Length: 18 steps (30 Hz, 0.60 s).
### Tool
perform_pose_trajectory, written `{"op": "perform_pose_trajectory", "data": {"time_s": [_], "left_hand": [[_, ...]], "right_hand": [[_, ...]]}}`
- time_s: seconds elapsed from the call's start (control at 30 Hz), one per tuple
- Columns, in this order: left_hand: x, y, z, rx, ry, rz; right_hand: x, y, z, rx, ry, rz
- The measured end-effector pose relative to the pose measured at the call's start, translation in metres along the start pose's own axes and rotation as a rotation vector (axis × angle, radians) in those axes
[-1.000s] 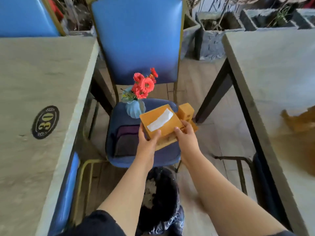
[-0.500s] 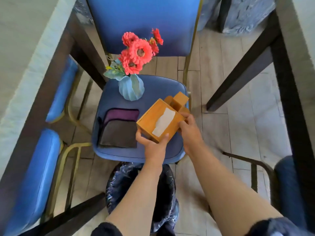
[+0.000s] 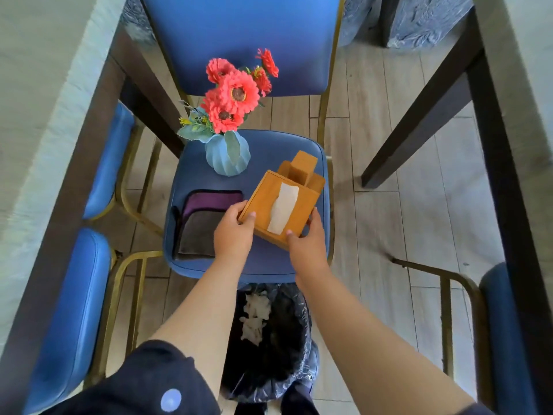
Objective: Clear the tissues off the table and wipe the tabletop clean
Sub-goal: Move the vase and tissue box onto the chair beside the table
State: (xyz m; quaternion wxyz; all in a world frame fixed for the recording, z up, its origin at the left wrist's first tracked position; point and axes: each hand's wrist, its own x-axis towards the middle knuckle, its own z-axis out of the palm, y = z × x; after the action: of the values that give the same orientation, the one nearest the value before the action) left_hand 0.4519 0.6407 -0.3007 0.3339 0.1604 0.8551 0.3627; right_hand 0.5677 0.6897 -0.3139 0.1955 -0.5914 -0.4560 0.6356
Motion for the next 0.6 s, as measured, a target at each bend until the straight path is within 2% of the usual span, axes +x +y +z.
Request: {"op": "perform_pose_trajectory", "data": {"time_s": [0.3,0.37,0.43,0.5,0.6], "left_hand": [[-0.026,-0.012,0.015,-0.133,0.019,-0.057],[-0.028,-0.011,0.009,-0.119,-0.044,-0.047],[-0.032,-0.013,-0.002,-0.111,-0.086,-0.033],[-0.036,-0.018,-0.017,-0.133,-0.024,-0.041],[-0.036,-0.040,-0.044,-0.130,0.136,-0.039]], "right_hand": [[0.009,-0.019,-0.017,-0.073,-0.024,0.007],[-0.002,-0.013,-0.013,-0.092,0.034,0.041],[-0.018,0.003,-0.006,-0.092,0.172,0.146],[-0.040,0.013,0.007,-0.081,0.238,0.297],[-0.061,0.018,0.034,-0.168,0.075,0.322]]}}
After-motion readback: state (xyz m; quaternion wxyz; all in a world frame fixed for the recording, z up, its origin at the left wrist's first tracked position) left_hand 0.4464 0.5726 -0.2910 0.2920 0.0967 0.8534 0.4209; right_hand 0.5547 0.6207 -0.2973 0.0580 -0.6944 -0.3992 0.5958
